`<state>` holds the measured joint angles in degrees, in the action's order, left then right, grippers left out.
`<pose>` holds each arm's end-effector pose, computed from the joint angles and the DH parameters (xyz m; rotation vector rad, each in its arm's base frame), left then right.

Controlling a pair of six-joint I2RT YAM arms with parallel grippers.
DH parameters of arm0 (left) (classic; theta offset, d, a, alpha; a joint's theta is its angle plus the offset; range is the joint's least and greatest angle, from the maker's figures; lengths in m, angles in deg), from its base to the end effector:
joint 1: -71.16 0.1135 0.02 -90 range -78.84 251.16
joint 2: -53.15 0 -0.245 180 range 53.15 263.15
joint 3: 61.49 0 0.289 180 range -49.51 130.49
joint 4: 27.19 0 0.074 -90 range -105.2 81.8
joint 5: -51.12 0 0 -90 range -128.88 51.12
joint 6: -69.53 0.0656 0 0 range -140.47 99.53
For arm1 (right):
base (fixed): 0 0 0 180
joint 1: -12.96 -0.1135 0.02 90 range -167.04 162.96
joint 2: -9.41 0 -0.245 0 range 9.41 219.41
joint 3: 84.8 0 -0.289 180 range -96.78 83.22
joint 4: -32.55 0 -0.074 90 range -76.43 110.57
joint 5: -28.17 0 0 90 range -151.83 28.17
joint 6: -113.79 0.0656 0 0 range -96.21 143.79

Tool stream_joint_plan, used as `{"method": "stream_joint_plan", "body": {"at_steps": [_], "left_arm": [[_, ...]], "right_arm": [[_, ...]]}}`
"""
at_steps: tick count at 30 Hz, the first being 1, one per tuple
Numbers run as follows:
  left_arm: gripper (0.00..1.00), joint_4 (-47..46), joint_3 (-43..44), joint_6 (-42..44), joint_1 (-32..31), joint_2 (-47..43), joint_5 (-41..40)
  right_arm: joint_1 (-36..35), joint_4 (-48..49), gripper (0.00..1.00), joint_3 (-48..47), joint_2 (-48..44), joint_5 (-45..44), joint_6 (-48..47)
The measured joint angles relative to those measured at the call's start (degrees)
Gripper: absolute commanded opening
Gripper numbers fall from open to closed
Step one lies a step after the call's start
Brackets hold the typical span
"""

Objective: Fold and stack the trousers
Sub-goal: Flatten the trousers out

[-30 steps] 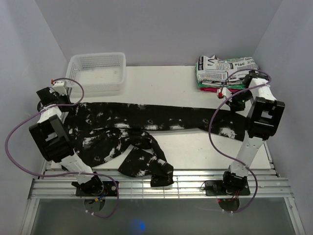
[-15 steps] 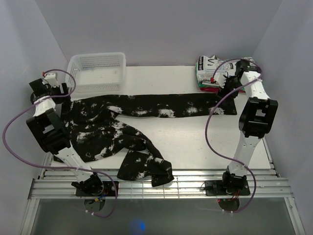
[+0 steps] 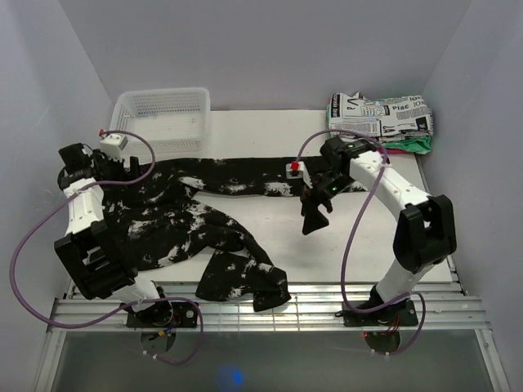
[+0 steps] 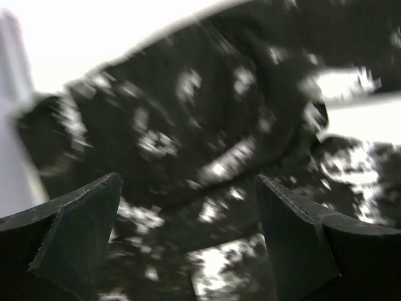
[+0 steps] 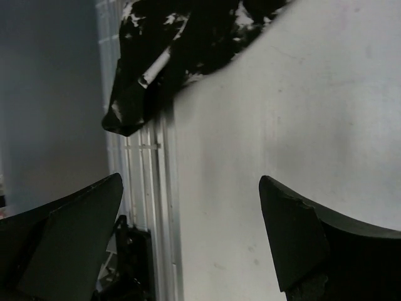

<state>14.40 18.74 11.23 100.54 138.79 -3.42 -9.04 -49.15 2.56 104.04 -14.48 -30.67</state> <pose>0.3463 0.1513 0.2373 0.3210 2.1905 -0.1652 0.2987 0.1727 0.2299 -1.6659 2.0127 1.0593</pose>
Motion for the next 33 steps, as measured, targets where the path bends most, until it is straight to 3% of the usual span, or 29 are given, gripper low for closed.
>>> {"method": "stream_joint_plan", "body": {"at_steps": [6, 9, 16, 22, 28, 33], "left_arm": [[0.94, 3.26, -9.07, 1.33, -2.82, -0.07, -1.20], [0.93, 3.89, -13.07, 1.73, -5.07, -0.39, -3.13], [0.92, 5.16, -16.13, -1.90, -6.08, 0.52, -4.52], [0.93, 4.76, -16.11, -6.80, -5.92, 2.89, -2.47], [0.93, 4.59, -15.50, -9.29, -5.92, 5.33, -1.20], [0.93, 4.33, -15.43, -10.12, -5.92, 5.66, -0.72]], "right_arm": [[-14.36, 5.66, 0.79, 1.60, 4.37, 2.47, 8.26], [-22.88, 9.92, 0.78, 1.16, 3.72, 0.68, 11.72], [-42.56, 25.53, 0.82, 0.22, 4.44, -13.03, 19.89], [-47.17, 42.12, 0.85, -0.57, 13.92, -24.83, 27.21], [-49.96, 48.94, 0.93, -7.87, 25.64, -32.37, 32.00], [-52.11, 51.54, 0.90, -10.80, 29.42, -35.52, 33.46]]}}
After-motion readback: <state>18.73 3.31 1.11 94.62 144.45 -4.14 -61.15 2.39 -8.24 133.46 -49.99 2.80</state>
